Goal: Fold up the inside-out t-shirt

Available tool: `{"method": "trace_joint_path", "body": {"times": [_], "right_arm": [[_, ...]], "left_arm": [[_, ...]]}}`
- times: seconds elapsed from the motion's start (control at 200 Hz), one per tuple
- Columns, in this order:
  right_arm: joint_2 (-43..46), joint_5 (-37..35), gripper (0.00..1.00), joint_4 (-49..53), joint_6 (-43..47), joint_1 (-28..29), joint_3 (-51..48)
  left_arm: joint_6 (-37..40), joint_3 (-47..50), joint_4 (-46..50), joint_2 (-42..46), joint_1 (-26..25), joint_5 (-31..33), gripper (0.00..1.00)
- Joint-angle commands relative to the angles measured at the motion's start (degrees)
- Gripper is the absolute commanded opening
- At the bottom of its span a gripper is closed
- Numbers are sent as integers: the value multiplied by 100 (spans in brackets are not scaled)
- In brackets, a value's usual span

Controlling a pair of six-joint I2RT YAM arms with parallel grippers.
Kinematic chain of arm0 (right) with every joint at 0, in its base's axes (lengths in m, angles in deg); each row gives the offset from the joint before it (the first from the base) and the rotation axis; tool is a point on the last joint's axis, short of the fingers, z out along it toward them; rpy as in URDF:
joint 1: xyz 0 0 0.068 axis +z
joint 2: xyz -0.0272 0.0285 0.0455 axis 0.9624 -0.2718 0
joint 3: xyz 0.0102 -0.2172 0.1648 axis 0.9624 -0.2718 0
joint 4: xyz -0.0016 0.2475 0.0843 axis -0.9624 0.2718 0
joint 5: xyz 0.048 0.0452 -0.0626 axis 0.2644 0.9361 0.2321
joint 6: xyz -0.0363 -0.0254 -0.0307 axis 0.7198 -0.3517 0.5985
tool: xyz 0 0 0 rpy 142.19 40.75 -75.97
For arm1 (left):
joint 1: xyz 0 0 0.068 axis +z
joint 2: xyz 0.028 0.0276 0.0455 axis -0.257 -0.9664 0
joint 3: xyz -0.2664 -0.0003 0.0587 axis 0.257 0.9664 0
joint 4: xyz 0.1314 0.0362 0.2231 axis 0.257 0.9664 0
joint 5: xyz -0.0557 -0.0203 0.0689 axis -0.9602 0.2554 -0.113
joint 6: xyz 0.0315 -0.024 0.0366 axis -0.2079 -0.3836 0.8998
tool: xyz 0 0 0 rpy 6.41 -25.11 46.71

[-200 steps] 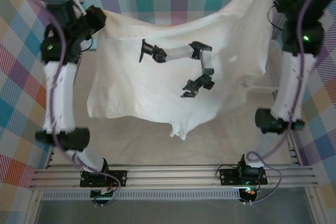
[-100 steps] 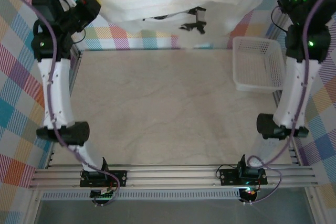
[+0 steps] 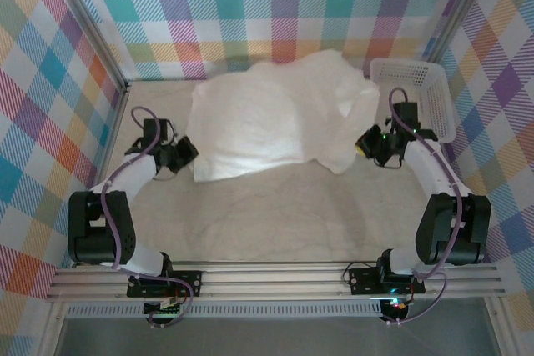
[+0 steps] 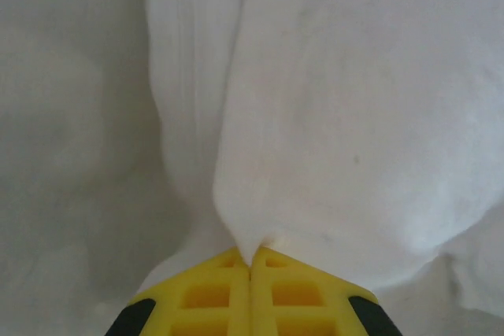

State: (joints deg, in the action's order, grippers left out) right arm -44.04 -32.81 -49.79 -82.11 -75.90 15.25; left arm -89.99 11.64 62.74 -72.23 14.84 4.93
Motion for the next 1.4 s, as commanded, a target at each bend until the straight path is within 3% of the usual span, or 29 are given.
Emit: {"method": "trace_joint_path", "body": {"times": [0.0,0.16,0.275,0.345,0.47,0.545,0.61,0.705,0.81,0.9,1.02,1.17,1.285,1.4], "right_arm": [[478,-197,0,-267,-362,28,69],[1098,-794,0,322,-1091,82,-587],[2656,-1745,0,1011,-1944,85,-1389],[3953,-2427,8,1393,-2472,83,-1902],[5627,-3095,43,1185,-2331,77,-2440],[5801,-3265,51,608,-1844,78,-2412],[5392,-3185,55,-6,-1282,77,-2136],[4163,-2181,57,-865,-399,78,-1494],[2144,-661,56,-1102,358,244,-549],[288,-182,51,-270,1042,608,607],[-1447,-49,47,313,1195,842,1520],[-2242,-328,38,101,733,865,1453],[-2329,-459,37,-24,416,922,1134],[-2272,-501,36,-134,180,1134,724]], "left_arm": [[-385,81,-511,79,-144,377,8],[-357,124,535,215,-144,1033,9],[-501,511,1268,1176,-140,1527,12],[-581,818,1595,2234,-135,1771,26],[-570,1372,1356,4196,-137,1687,63],[-578,1692,812,5055,-144,1738,76],[-604,1798,260,5205,-148,1832,78],[-440,1196,-192,3983,-198,1562,77],[-208,-272,475,1773,-482,1579,66],[-252,-1655,1081,-160,-488,1660,55],[-375,-2813,984,-1828,-444,1699,47],[-429,-4391,1511,-3615,-390,1585,36],[-585,-5452,2019,-4591,-376,1488,25],[-810,-6310,2476,-5344,-357,1682,19]]}}
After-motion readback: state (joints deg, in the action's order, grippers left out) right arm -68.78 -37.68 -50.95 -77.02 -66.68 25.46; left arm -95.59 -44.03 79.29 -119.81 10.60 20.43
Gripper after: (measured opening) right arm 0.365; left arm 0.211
